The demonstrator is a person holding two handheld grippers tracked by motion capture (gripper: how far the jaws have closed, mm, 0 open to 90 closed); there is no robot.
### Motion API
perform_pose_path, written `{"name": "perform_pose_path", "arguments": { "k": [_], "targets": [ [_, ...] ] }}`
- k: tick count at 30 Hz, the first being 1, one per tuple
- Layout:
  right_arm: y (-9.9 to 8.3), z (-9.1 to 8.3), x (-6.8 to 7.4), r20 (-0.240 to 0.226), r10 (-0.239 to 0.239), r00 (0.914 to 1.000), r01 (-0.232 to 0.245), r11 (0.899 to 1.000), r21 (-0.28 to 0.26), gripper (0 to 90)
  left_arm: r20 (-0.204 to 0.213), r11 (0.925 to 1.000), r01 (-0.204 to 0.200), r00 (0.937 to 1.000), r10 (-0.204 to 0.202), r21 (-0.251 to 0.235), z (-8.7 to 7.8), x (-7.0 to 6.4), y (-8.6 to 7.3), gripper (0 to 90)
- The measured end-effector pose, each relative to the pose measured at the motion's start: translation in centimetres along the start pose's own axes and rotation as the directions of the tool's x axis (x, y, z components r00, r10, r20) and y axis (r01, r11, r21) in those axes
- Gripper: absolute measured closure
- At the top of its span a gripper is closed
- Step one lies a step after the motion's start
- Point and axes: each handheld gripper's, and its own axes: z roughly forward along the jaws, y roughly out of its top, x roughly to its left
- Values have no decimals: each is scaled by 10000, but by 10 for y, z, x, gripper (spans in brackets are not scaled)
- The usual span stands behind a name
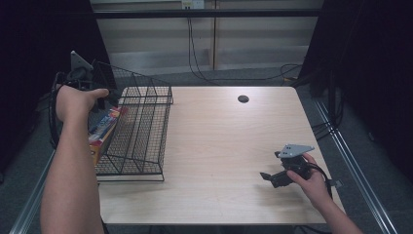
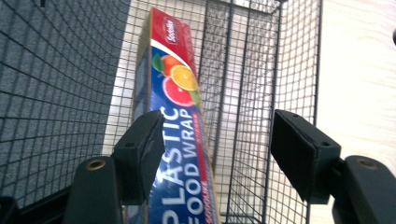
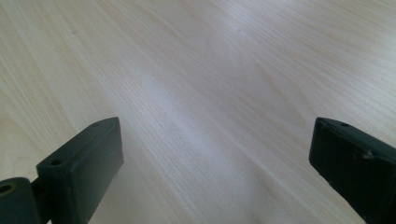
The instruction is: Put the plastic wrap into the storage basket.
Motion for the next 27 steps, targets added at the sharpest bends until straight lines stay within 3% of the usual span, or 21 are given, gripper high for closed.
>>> {"name": "perform_pose_path", "arguments": {
  "k": [8,15,21,27],
  "targets": [
    [-1,-4,1,96,-16,10000,16,10000,-15,26,613,9993,-343,9975,353,-172,0,-22,-5,292],
    [0,-4,1,44,-95,9999,95,9999,-51,26,1126,9973,-699,9910,722,-241,7,-44,-10,265],
    [0,-4,0,15,-130,9999,130,9999,-66,26,1378,9930,-1143,9835,1173,-297,11,-60,-14,251],
    [0,-4,0,-2,-131,9999,131,9999,-91,26,1742,9901,-1340,9748,1393,-418,18,-71,-20,232]
  ]
}}
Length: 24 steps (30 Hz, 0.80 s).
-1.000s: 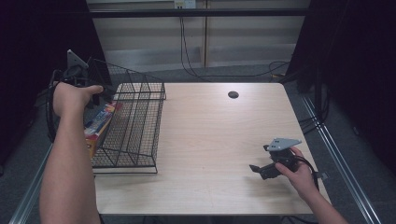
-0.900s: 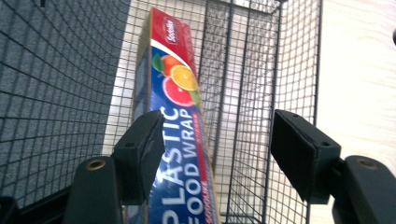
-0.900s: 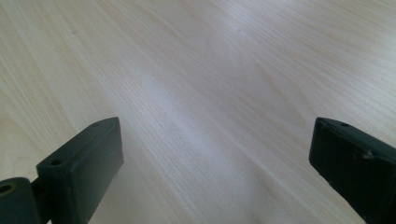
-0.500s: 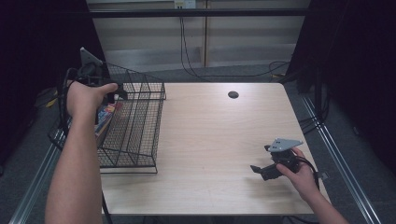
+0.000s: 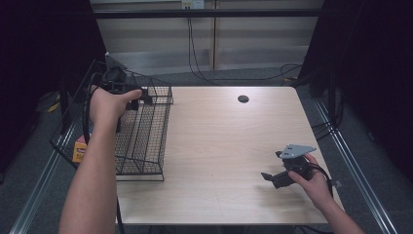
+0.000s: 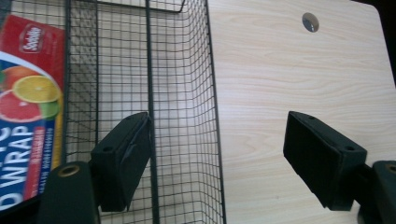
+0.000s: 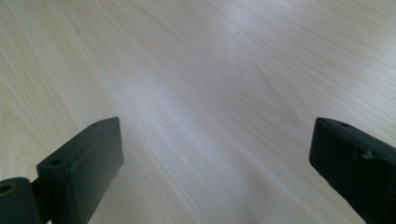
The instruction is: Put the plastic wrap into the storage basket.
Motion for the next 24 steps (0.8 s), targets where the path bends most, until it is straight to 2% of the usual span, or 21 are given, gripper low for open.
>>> {"name": "perform_pose_path", "arguments": {
  "k": [12,22,24],
  "targets": [
    [0,1,2,2,-121,9999,121,9999,4,26,527,9981,-615,9967,618,-85,16,-19,-13,195],
    [0,1,3,43,-126,9999,125,9999,33,26,1104,9885,-1503,9823,1514,-177,33,-44,-27,180],
    [0,1,3,57,-110,9999,110,9999,33,26,1282,9873,-1569,9789,1589,-257,37,-49,-30,177]
  ]
}}
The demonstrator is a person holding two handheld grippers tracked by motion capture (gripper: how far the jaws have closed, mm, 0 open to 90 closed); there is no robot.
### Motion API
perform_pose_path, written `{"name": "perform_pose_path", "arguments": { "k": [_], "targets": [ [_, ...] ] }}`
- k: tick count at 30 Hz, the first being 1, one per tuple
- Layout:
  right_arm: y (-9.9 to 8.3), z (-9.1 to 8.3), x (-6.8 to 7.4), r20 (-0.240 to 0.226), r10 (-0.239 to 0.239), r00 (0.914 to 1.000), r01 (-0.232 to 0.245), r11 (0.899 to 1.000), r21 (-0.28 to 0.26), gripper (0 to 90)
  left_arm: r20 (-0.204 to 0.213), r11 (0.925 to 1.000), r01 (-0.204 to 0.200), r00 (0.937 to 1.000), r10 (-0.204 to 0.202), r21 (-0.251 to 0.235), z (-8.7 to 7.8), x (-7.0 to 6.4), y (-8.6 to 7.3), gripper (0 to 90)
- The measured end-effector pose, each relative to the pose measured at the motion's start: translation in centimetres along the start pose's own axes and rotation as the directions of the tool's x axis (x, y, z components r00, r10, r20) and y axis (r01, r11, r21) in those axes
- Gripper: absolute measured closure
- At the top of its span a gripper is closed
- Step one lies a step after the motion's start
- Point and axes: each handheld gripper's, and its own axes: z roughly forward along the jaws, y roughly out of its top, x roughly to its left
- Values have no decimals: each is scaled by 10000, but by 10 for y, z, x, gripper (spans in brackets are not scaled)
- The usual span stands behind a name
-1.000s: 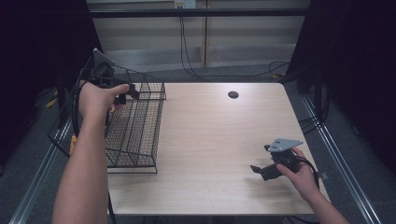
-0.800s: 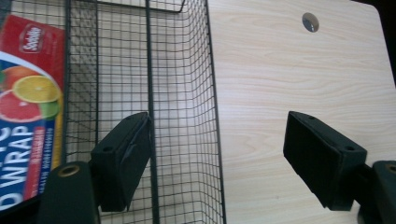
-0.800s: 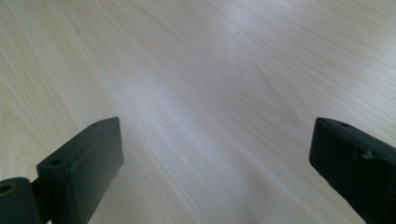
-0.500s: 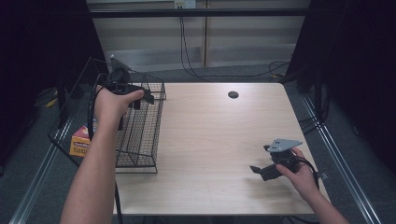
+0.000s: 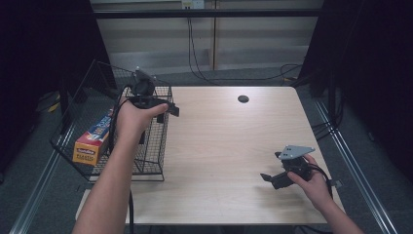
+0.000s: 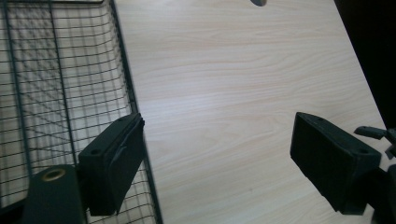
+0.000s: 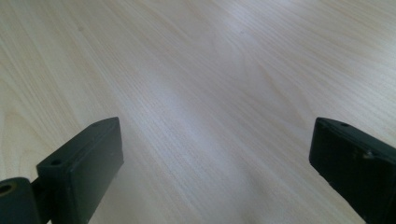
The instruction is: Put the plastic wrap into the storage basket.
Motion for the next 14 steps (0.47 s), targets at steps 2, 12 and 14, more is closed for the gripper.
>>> {"name": "perform_pose_path", "arguments": {
  "k": [2,12,14],
  "targets": [
    [0,0,0,9,-30,10000,30,10000,3,26,126,9999,-134,9998,133,58,4,-4,-2,177],
    [0,0,0,10,-29,10000,29,10000,-25,26,535,9987,-491,9974,483,155,23,-17,-9,164],
    [0,1,-1,17,-37,10000,37,10000,-21,26,599,9983,-562,9967,553,122,25,-18,-10,159]
  ]
}}
